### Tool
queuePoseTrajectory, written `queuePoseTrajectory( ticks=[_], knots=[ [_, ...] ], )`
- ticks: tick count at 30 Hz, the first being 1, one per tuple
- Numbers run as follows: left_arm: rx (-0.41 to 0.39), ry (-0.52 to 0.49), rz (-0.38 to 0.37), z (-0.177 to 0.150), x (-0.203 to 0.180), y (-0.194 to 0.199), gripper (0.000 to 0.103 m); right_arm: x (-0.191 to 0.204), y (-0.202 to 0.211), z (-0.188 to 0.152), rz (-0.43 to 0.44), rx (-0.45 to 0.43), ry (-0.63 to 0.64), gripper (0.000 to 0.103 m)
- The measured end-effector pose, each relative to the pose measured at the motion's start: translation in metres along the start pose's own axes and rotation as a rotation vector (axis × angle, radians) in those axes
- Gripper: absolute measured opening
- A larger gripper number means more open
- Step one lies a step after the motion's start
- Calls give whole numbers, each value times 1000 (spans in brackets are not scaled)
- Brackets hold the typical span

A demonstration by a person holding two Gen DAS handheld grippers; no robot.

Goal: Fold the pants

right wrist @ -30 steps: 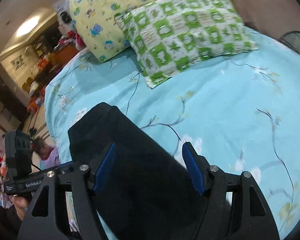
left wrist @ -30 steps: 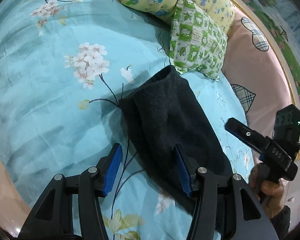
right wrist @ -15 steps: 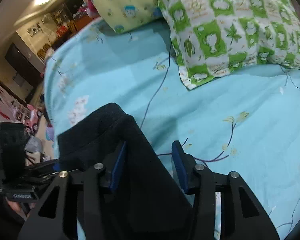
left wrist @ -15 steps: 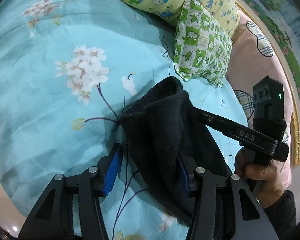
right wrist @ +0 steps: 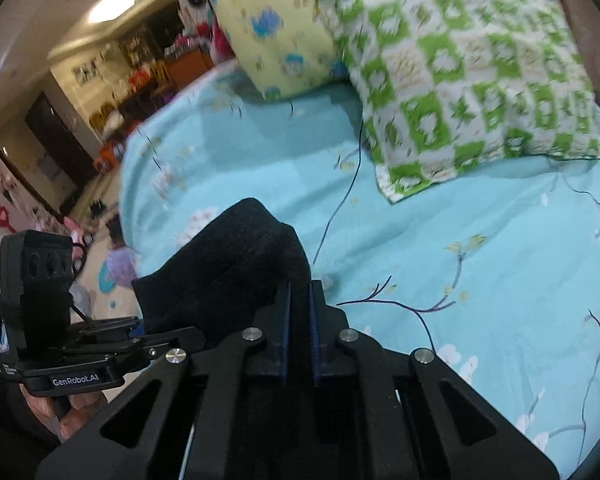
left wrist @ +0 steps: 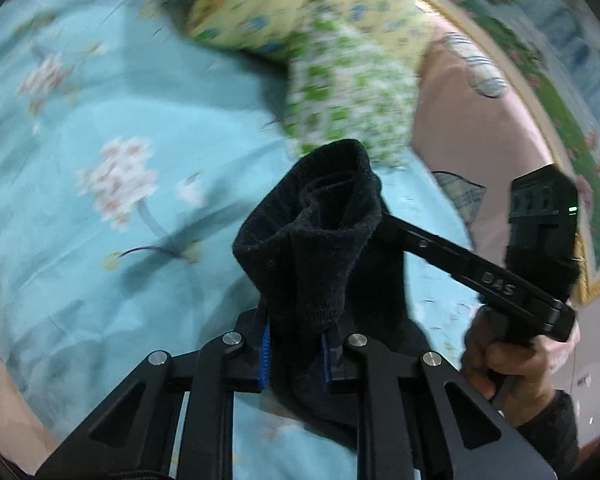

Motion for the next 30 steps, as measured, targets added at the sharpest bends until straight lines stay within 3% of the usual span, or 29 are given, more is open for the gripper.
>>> queuePoseTrajectory(
  ticks=[5, 12, 23, 30],
  knots=[
    [-48, -116, -93, 2, -59, 22, 17, -12, 57, -11, 63, -131, -78, 9],
    [-46, -235, -217, -10, -133, 32, 17, -38, 137, -45, 100, -288, -173, 8],
    [37, -403, -314, -60, -226, 20, 17, -79, 203, -109, 91, -415, -304, 7],
    [111, -492, -328, -101, -262, -1, 17, -107, 226, -156, 78, -462, -392, 6]
  ],
)
Point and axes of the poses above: each gripper's, at about its wrist camera, not at the fingertips, and y roughly against the way its jaws point, x to its left, z to its top, the point moved 2 cm from there along -y, roughly the way its jaws point, and after that the axes turned 8 degrees about -y, right-handed, at the moved point
